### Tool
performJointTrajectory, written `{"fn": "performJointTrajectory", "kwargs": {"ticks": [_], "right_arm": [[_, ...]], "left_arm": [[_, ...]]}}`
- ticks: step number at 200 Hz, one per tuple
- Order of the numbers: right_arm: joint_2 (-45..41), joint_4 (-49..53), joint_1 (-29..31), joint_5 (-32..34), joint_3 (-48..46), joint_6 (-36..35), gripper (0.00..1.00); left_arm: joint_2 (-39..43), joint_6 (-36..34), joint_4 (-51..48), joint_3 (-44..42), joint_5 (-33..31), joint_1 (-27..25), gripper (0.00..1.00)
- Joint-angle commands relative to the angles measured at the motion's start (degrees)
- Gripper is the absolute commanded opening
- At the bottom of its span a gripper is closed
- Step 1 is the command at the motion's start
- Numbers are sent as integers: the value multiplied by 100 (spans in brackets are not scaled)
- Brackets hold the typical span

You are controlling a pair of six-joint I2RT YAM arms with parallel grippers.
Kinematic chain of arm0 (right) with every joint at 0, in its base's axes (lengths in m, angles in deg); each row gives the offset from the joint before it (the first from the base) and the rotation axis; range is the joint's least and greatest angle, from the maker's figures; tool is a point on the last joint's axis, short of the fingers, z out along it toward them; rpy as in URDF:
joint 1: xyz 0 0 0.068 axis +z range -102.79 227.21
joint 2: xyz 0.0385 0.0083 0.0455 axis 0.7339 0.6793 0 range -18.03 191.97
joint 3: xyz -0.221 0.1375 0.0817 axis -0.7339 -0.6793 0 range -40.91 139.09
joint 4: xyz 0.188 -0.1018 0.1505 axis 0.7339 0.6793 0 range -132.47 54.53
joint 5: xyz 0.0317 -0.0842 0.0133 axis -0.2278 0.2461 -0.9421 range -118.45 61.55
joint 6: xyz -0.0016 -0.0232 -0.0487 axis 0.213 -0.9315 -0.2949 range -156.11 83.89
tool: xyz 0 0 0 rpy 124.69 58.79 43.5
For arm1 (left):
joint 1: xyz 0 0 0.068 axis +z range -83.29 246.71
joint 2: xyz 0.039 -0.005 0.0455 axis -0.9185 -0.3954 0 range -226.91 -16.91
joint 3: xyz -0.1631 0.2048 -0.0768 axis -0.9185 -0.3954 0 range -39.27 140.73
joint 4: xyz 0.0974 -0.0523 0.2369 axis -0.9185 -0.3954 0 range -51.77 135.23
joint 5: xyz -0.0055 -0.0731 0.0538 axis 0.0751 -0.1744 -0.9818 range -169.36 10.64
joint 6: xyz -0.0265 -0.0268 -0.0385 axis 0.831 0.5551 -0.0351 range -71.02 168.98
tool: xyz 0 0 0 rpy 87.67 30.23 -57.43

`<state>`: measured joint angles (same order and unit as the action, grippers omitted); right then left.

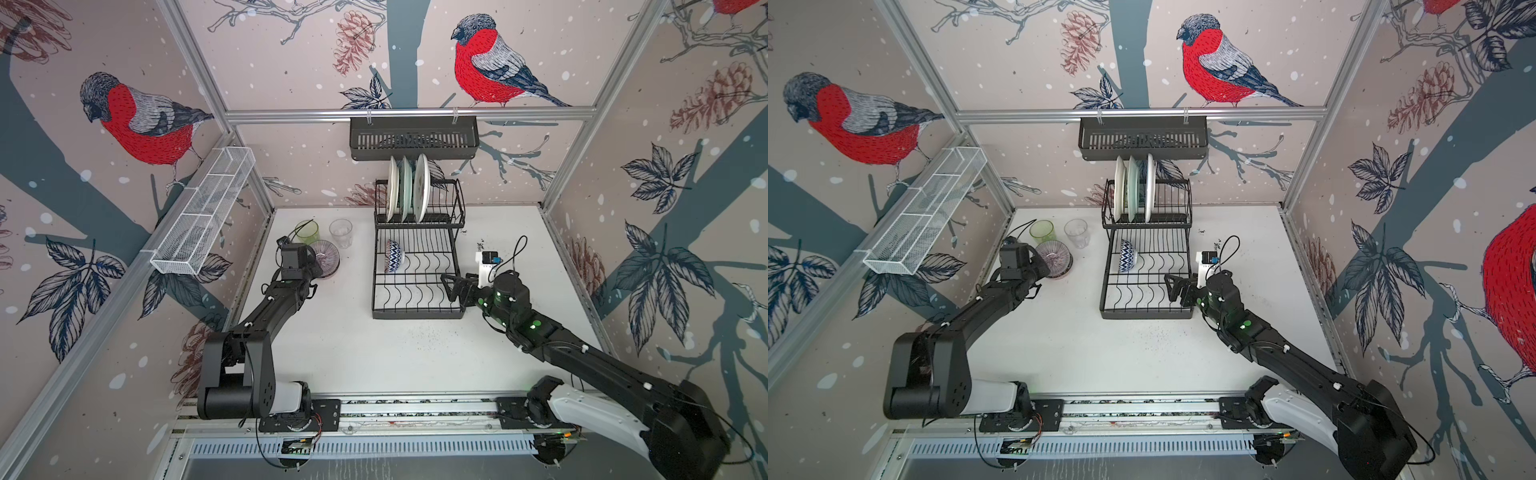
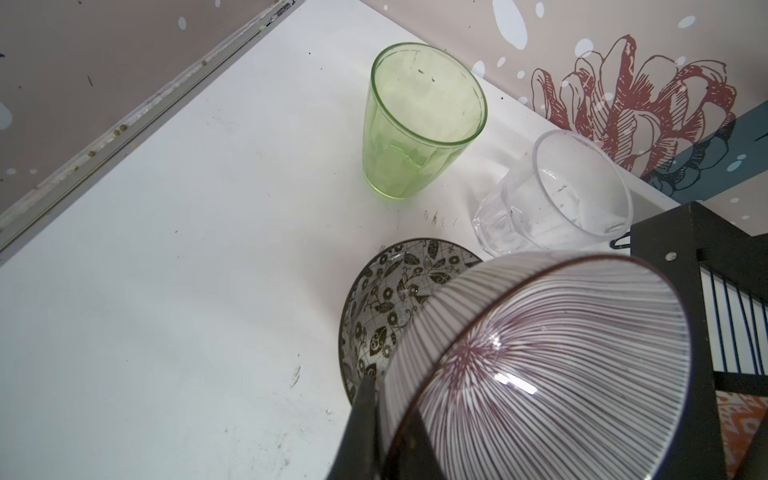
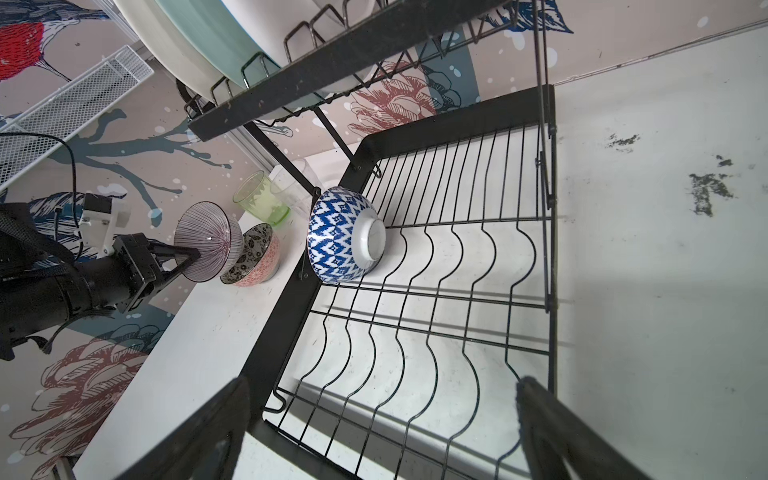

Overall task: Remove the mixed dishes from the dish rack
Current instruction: 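Lower the striped bowl onto the pink floral bowl and open the left gripper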

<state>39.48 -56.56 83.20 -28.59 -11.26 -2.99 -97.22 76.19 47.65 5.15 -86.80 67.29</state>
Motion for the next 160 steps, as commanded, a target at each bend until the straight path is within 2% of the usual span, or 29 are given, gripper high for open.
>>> {"fn": "performJointTrajectory", "kwargs": {"ticks": [1,90,142,160], "right_arm": [[48,-269,0,-88,23,29,100],[288,-269,1,-165,190,28,99],[405,-260,-4,-228,305,-8,99],[431,-257,-2,-244,322,-15,100]], "left_arm": [[-98,50,119,202,125,20,0],[-532,13,112,420,323,100,0],[-911,-119,-217,729,331,107,0],[-1118,-168,-518,951,162,108,0]]}}
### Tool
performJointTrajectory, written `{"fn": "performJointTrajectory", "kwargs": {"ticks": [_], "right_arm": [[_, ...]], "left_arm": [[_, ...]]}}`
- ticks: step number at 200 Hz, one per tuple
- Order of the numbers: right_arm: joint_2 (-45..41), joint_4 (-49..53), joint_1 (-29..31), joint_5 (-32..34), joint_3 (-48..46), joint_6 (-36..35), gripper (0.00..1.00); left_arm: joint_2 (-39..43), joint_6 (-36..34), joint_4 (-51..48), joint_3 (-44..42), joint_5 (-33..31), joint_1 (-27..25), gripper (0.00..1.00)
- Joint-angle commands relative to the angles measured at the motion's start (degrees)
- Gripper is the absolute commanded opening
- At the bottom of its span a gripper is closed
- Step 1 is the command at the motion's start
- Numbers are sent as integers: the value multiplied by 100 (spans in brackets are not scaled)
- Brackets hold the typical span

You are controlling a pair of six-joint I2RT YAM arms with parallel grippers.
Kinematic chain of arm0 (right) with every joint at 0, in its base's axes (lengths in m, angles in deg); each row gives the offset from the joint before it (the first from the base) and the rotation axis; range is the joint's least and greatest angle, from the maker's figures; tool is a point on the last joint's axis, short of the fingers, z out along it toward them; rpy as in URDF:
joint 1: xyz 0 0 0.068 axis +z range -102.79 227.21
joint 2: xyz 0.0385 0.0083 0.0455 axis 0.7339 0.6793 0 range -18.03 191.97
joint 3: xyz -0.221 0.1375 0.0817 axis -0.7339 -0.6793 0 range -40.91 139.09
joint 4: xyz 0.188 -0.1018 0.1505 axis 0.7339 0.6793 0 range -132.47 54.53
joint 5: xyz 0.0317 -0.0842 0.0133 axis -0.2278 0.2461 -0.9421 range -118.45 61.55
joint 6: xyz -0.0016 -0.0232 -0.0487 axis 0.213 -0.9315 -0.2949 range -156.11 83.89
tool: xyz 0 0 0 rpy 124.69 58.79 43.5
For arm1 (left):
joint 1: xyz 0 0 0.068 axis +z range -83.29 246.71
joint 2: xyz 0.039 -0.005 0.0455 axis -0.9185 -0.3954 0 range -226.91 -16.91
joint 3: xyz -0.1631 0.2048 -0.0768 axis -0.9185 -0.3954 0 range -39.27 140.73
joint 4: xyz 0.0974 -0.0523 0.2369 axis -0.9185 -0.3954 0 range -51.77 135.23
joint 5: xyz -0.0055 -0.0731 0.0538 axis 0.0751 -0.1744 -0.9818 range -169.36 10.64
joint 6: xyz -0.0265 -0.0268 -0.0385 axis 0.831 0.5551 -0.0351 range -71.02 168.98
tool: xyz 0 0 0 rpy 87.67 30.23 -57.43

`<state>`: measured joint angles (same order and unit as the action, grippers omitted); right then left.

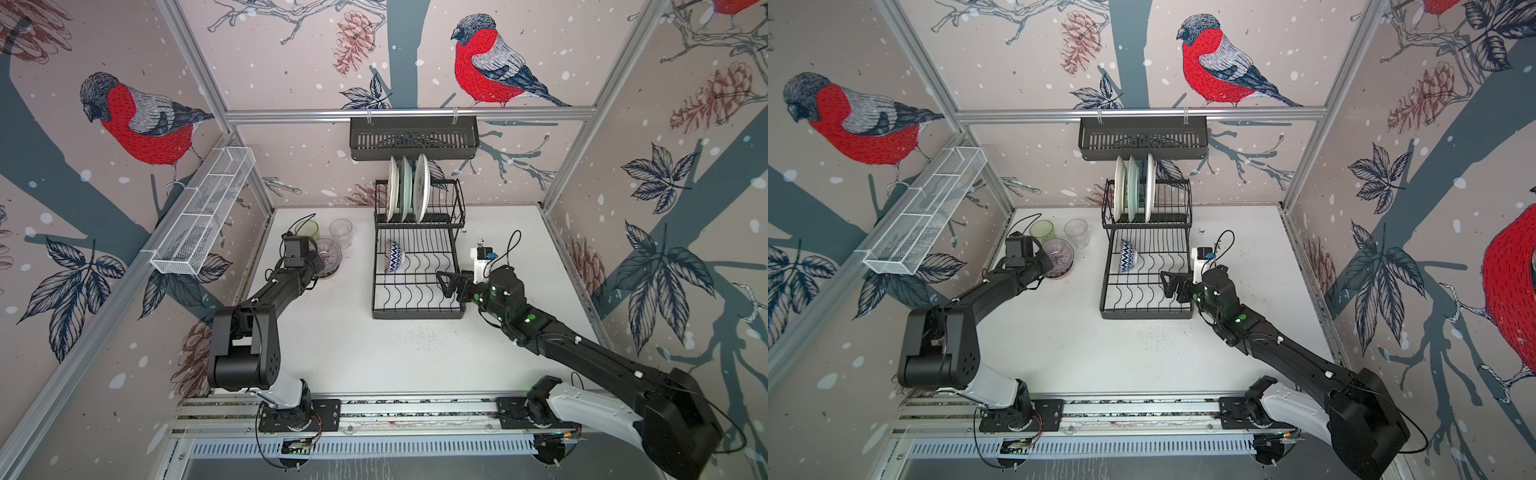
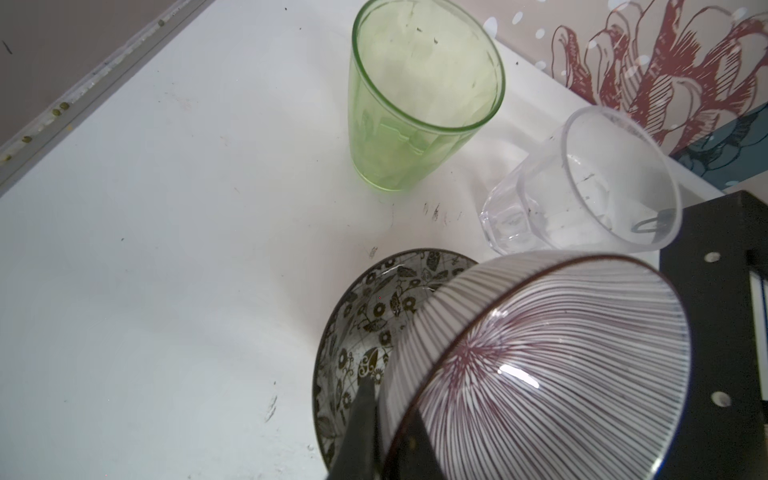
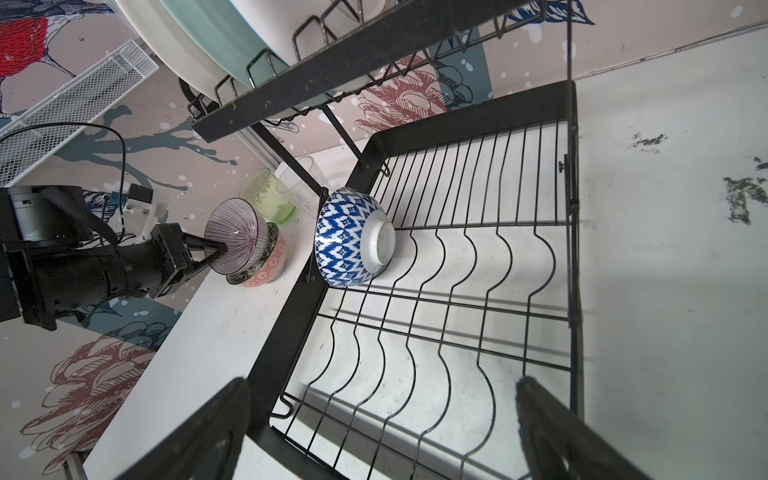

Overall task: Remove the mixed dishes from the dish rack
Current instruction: 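Lower the striped bowl onto the pink floral bowl and open the left gripper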

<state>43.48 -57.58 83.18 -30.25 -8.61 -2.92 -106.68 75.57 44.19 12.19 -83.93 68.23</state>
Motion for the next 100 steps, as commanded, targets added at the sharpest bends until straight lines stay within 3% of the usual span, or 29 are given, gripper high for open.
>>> {"fn": "performJointTrajectory", "kwargs": {"ticks": [1,38,53,62,69,74,100], "right_arm": [[29,-156,-1,-76,57,-23,99],[62,-159,-2,-114,88,-30,99],[59,-140,-2,-127,102,-37,99],[55,-125,-2,-130,110,-37,100],[53,-110,-2,-136,117,-37,99],[53,-106,-2,-143,119,-35,100],[58,-119,-2,-179,127,-10,100]], "left_arm": [[-181,-109,-184,258,-141,15,0],[-449,-123,-250,388,-87,15,0],[-495,-118,-256,420,-65,8,10],[-502,-117,-273,437,-76,11,24],[-497,-119,-281,441,-69,12,48],[-492,-119,-287,442,-63,10,59],[-357,-109,-190,370,-24,15,90]]}}
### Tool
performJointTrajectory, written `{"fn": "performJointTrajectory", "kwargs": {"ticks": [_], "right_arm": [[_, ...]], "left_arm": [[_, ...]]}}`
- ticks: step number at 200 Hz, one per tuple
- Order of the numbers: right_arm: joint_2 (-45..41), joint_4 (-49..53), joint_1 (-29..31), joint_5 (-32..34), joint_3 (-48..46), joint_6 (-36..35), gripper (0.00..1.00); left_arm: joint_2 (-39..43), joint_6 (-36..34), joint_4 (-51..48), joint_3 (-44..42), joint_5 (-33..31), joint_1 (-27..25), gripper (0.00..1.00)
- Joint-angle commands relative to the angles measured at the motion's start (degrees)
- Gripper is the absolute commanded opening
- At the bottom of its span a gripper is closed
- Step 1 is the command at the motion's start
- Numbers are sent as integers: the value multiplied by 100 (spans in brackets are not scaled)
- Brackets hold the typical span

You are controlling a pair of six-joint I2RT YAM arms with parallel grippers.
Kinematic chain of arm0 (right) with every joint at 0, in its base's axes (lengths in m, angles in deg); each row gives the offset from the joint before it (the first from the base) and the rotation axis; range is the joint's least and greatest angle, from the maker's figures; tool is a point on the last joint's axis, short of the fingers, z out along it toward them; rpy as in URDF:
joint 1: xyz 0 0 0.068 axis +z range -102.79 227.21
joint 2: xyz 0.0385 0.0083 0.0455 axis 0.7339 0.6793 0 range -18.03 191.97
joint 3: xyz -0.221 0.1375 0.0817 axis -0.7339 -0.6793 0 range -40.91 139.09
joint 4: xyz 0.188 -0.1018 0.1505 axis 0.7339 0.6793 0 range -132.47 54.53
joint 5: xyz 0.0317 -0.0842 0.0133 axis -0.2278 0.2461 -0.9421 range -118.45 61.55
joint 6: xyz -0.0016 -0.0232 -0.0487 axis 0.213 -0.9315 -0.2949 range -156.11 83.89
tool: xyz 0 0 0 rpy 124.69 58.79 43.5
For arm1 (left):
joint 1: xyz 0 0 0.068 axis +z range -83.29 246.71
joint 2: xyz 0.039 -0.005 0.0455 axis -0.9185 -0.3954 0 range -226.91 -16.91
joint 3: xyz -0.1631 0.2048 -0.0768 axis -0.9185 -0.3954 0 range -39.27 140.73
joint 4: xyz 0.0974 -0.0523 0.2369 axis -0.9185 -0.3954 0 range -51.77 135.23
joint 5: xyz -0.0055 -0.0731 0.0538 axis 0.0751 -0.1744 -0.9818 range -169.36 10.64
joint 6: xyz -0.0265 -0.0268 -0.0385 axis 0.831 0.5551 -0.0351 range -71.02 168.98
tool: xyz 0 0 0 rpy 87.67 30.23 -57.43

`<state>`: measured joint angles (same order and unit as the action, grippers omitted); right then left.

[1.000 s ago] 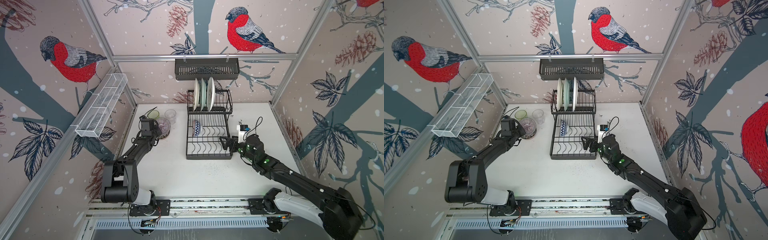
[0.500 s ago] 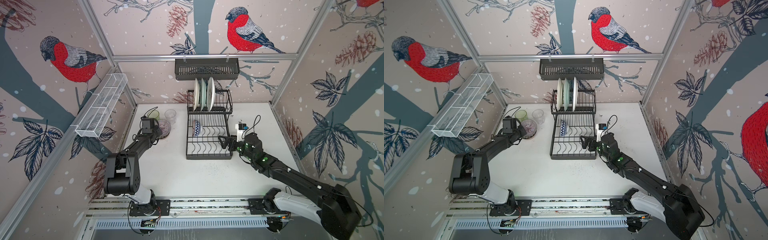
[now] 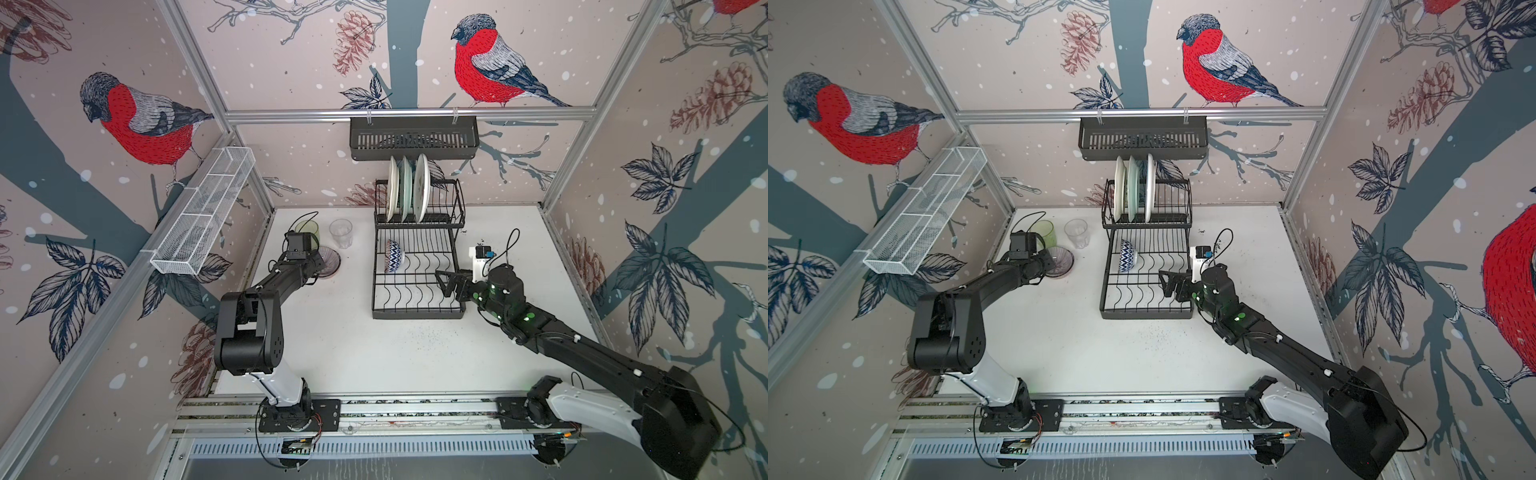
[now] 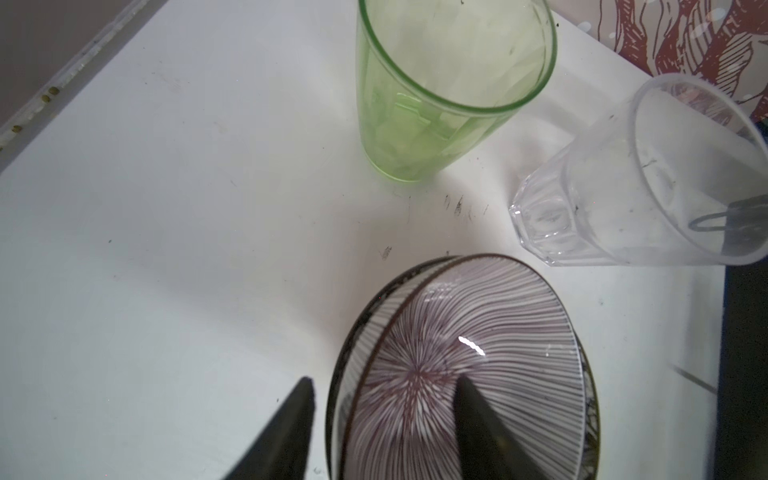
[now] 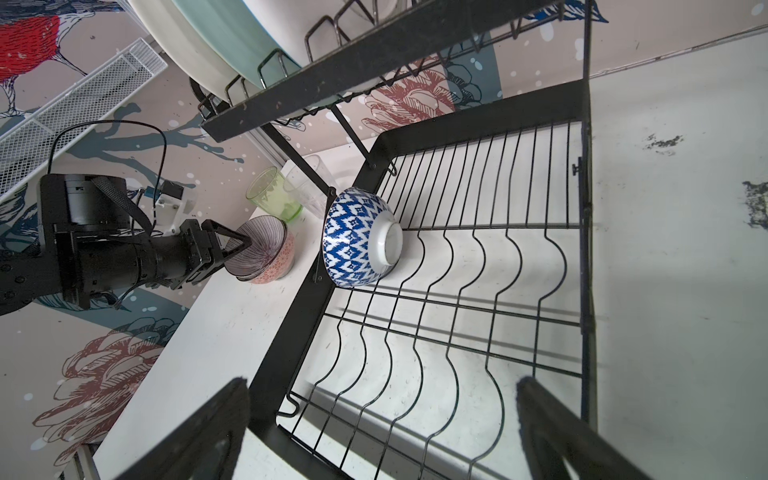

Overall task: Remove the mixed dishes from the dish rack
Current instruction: 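Lower the striped bowl onto the pink floral bowl and open the left gripper, then raise the left gripper off the bowls while the right moves to the blue patterned bowl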

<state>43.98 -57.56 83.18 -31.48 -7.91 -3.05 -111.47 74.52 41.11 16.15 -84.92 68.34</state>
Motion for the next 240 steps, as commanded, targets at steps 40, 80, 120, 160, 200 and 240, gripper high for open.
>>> {"fn": "performJointTrajectory", "kwargs": {"ticks": [40,80,120,160,200,240], "right_arm": [[81,-99,3,-111,145,23,99],[149,-64,46,-269,251,33,100],[316,-178,108,-272,301,255,99],[425,-39,585,373,608,338,100],[759,141,734,592,856,179,99],[1124,-79,814,442,973,262,99]], "left_arm": [[316,-14,235,-148,231,-3,97],[658,-5,393,-375,793,4,97],[1410,480,1465,-1288,1472,-6,97],[1919,843,1959,-1693,1909,-32,97],[2600,826,1932,-1933,2001,-62,97],[3089,954,1808,-1991,1876,-323,97]]}}
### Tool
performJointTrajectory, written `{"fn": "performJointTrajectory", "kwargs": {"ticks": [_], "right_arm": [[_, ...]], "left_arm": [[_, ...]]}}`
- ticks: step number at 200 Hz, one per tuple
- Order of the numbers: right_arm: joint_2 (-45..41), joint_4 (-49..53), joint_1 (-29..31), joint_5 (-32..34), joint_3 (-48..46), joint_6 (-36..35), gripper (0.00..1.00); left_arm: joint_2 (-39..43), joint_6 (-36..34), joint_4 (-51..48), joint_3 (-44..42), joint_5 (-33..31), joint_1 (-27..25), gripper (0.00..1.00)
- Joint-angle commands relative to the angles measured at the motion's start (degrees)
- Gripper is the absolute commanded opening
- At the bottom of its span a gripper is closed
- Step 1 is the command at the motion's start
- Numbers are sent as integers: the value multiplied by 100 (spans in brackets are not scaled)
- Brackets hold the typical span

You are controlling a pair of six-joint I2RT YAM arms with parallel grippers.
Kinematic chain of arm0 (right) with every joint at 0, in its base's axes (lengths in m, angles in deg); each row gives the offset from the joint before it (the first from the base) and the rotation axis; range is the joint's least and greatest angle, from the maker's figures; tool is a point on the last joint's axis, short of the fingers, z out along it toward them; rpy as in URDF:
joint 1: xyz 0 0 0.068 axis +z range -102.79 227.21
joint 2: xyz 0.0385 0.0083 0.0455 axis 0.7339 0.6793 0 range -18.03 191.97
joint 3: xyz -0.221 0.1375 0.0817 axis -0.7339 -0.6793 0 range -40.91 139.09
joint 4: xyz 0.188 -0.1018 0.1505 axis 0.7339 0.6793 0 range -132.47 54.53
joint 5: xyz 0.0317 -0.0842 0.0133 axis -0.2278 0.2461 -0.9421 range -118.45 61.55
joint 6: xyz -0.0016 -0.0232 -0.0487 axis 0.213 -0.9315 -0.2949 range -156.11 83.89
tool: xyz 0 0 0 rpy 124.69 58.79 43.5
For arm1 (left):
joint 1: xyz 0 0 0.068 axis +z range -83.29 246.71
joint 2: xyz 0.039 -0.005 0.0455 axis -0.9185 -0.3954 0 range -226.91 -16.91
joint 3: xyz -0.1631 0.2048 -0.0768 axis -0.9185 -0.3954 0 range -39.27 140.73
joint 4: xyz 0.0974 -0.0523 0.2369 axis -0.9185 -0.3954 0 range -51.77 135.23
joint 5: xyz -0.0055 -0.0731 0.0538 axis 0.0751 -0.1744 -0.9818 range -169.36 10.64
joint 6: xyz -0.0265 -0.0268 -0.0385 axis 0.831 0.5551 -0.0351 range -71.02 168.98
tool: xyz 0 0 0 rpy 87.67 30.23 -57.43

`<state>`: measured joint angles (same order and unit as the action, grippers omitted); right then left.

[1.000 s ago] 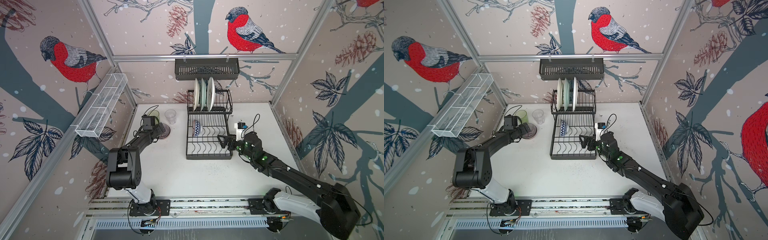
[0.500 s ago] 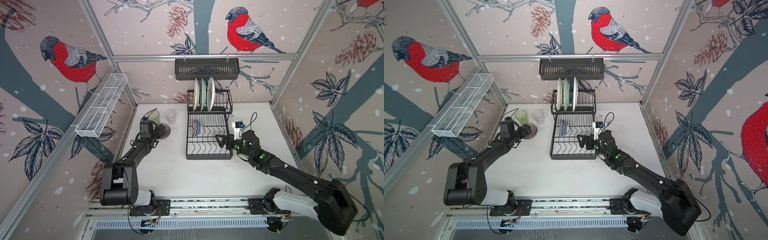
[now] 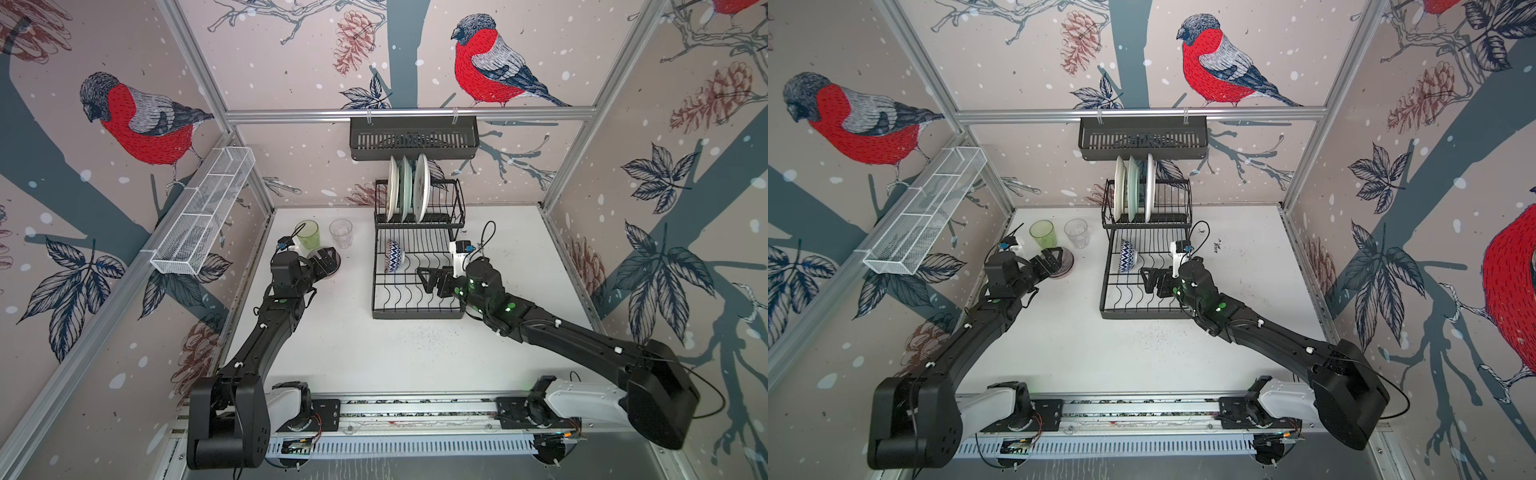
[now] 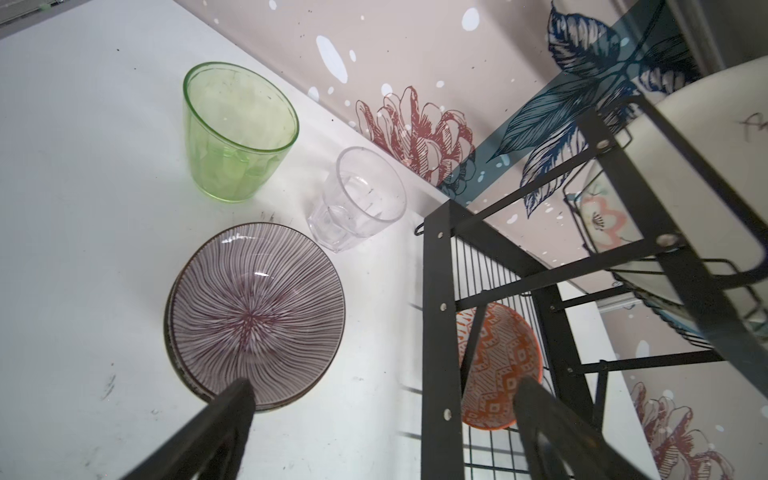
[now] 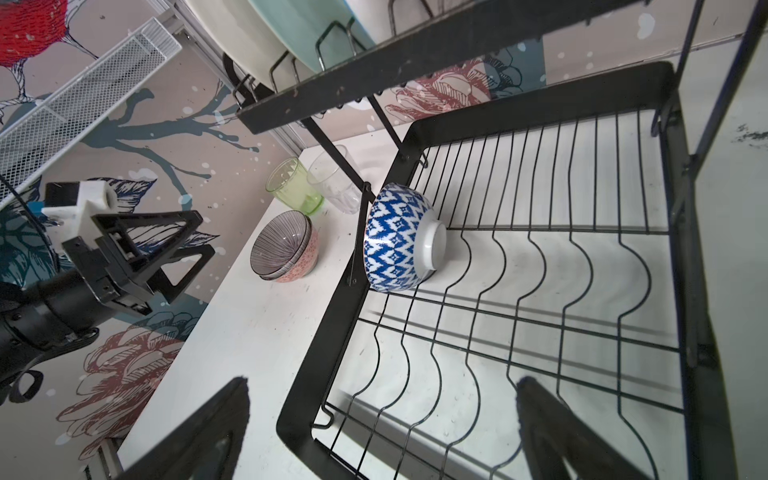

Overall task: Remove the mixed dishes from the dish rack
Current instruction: 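Raise the left gripper off the bowls while the right moves to the blue patterned bowl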

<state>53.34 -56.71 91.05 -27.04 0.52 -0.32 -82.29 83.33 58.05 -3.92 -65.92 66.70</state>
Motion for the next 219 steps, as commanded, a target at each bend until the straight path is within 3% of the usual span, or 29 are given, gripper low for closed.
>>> {"fn": "performJointTrajectory", "kwargs": {"ticks": [1,41,66,103,145,172,219], "right_arm": [[195,-161,33,-6,142,-11,100],[548,70,90,225,512,-64,99],[774,70,96,273,680,-48,99],[1083,-19,114,420,874,-14,100],[1354,-277,231,802,882,-107,100],[1564,-302,257,928,910,-239,100],[1957,-571,257,672,1055,-246,99]], "left_arm": [[178,77,106,20,-28,-176,97],[339,-138,-109,203,-301,-758,97],[568,3,192,-44,88,-805,97],[825,-110,56,-96,-202,-845,97],[1190,47,1279,-862,-257,-876,97],[1364,-170,1424,-936,-263,-919,97],[1487,-331,1376,-1044,-577,-999,97]]}}
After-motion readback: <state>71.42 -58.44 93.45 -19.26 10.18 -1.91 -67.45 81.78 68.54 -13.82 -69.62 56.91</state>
